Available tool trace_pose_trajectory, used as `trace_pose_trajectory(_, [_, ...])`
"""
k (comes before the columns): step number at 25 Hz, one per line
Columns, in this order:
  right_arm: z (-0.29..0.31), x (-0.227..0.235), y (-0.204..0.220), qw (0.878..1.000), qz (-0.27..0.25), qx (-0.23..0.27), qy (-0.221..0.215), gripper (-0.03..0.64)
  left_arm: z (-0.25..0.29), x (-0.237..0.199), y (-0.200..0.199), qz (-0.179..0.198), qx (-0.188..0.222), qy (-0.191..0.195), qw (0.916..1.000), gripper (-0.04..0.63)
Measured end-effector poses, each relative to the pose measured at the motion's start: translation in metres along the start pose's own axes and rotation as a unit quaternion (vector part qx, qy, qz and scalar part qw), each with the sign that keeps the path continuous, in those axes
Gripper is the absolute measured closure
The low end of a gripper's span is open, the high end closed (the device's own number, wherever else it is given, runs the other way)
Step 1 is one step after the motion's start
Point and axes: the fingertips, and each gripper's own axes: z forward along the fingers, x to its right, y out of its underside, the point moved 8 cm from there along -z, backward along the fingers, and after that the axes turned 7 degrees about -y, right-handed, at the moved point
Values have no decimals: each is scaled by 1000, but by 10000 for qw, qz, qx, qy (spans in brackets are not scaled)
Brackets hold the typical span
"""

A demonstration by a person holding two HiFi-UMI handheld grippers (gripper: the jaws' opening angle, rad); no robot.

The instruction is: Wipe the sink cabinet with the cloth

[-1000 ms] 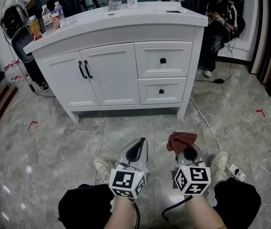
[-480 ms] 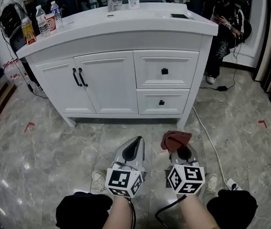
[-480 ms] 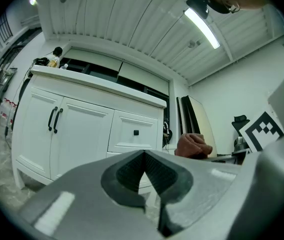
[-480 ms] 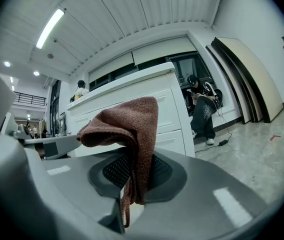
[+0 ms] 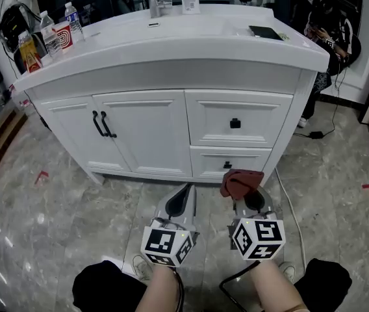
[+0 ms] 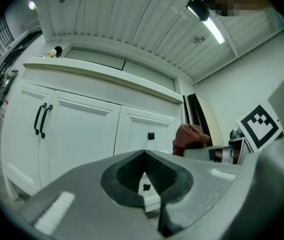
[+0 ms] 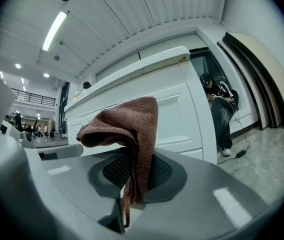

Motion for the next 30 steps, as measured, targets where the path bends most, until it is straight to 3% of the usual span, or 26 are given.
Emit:
trace_pose_trajectory(11, [111,3,-49,9974,-128,355,-606,537,69,-35,-4,427,-40,213,9989,595])
trace_pose_trajectory(18, [167,-22,-71,9947,-147,435,-919,537,93,-68,-11,400,5,248,9989,595])
trace_pose_trajectory(24, [188,-28,-74,9933,-182,352,-1088,535,107,-80,-18,247,180,138,9994,595])
trace_pose_trajectory(30, [181,-10,-80,9933,-203,235,-1112,535,115,-65,-21,313,199,233,9990,595])
